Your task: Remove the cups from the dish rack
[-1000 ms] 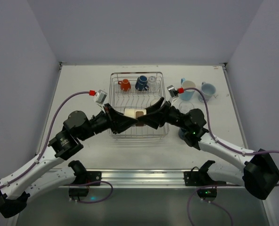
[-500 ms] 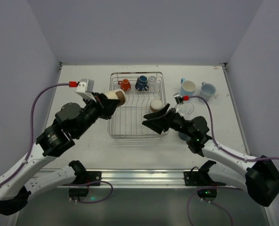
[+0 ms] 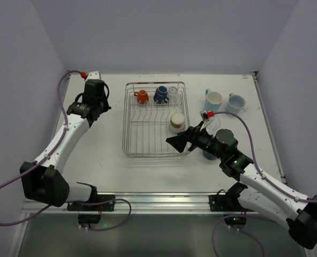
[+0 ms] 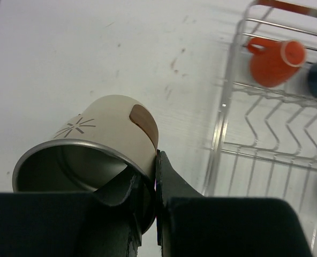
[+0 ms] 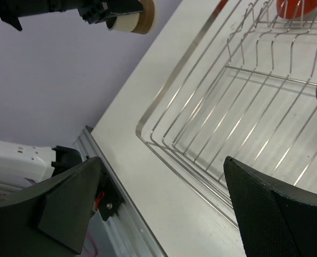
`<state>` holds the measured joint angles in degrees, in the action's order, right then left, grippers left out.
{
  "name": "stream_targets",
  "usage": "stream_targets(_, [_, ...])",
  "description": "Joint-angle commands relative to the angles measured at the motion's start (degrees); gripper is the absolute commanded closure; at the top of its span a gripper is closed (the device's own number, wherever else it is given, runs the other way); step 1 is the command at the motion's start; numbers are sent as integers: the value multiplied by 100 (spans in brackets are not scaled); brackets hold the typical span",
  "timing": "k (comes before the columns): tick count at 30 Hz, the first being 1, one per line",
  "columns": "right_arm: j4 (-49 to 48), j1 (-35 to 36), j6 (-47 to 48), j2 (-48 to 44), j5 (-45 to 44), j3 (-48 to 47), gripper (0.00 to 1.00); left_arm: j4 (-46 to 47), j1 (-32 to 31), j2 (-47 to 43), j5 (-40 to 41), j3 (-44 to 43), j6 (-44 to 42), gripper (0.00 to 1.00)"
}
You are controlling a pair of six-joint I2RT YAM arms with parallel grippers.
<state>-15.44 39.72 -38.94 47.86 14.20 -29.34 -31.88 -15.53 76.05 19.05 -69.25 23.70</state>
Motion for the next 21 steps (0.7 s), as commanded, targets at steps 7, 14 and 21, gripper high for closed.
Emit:
stream_targets(7, [937,-9,598,-356,-338,-63,1,533,1148,1209,-762,-27,-252,100])
stream_targets(14, [894,-9,633,-338,-286,8,1,446,1535,2237,-692,-273,-445,99])
stream_targets(21, [955,0,633,-119,-312,-115,1,393,1553,2450,-639,-326,-472,51])
